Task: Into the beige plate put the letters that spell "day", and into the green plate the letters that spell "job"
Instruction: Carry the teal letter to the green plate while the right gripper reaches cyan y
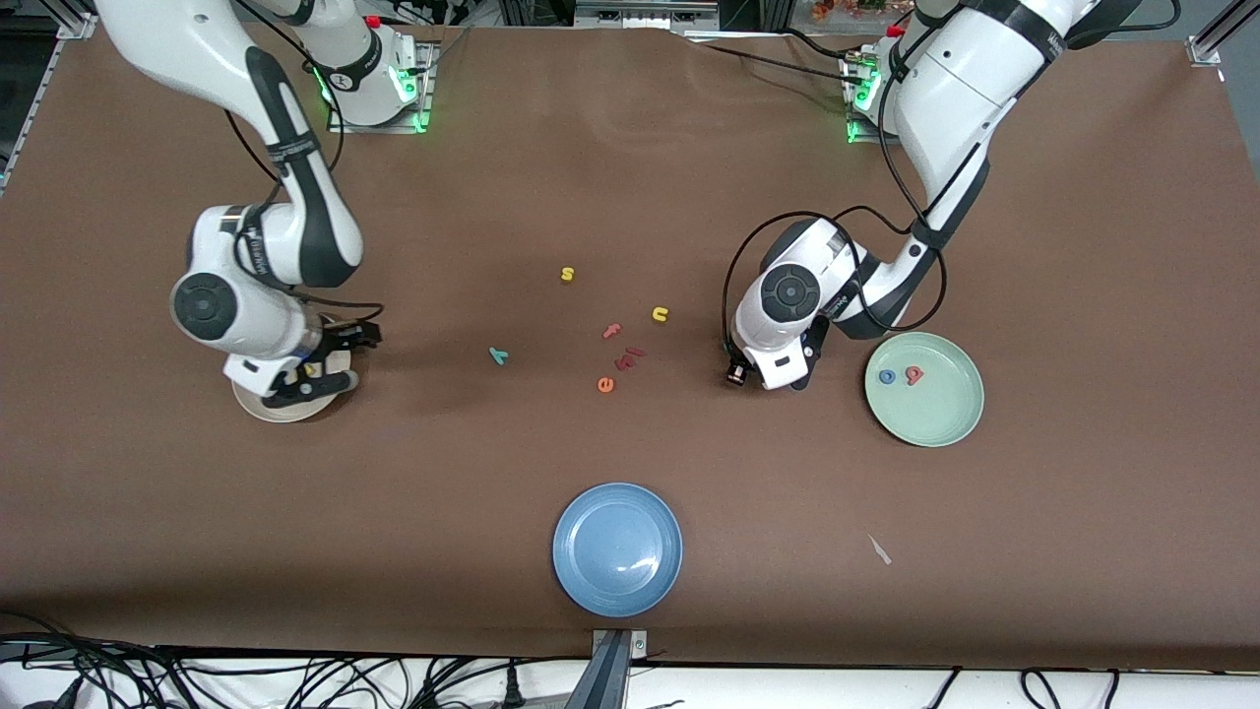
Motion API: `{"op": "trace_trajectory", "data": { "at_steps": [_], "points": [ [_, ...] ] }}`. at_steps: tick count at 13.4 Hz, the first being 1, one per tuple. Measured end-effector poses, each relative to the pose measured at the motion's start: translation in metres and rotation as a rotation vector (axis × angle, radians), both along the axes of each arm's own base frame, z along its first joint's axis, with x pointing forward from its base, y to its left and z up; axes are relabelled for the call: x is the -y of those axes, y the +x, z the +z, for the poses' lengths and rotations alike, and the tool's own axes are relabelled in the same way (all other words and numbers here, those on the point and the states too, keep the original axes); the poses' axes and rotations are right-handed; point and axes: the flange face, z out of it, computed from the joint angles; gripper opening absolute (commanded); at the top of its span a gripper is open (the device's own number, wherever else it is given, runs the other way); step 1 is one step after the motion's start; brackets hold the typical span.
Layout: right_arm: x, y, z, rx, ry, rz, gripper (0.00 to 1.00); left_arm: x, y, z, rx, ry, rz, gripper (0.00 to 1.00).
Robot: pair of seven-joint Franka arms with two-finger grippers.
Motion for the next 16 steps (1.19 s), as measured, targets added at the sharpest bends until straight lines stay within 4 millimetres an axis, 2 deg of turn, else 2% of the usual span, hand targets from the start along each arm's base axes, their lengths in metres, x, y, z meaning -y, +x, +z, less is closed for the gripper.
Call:
{"op": "trace_trajectory", "data": {
  "at_steps": [3, 5, 9, 13, 16],
  "points": [
    [-0.046, -0.005, 0.002, 0.015, 0.031, 0.058, 1.00, 0.010, -0.007, 0.000, -0.002, 0.003, 0.005, 0.51],
    [-0.074, -0.009, 0.003, 0.044, 0.055, 0.091, 1.00, 0.011, -0.007, 0.001, 0.001, 0.002, 0.006, 0.46],
    [-0.129, -0.020, -0.013, 0.114, 0.094, 0.166, 1.00, 0.010, -0.005, 0.002, 0.005, 0.000, 0.013, 0.21],
    [-0.157, -0.028, -0.029, 0.177, 0.112, 0.210, 1.00, 0.008, -0.004, 0.002, 0.007, 0.001, 0.007, 0.00],
    [-0.177, -0.036, -0.042, 0.197, 0.118, 0.243, 0.99, 0.007, 0.000, 0.008, 0.036, 0.007, -0.109, 0.00]
  ]
}}
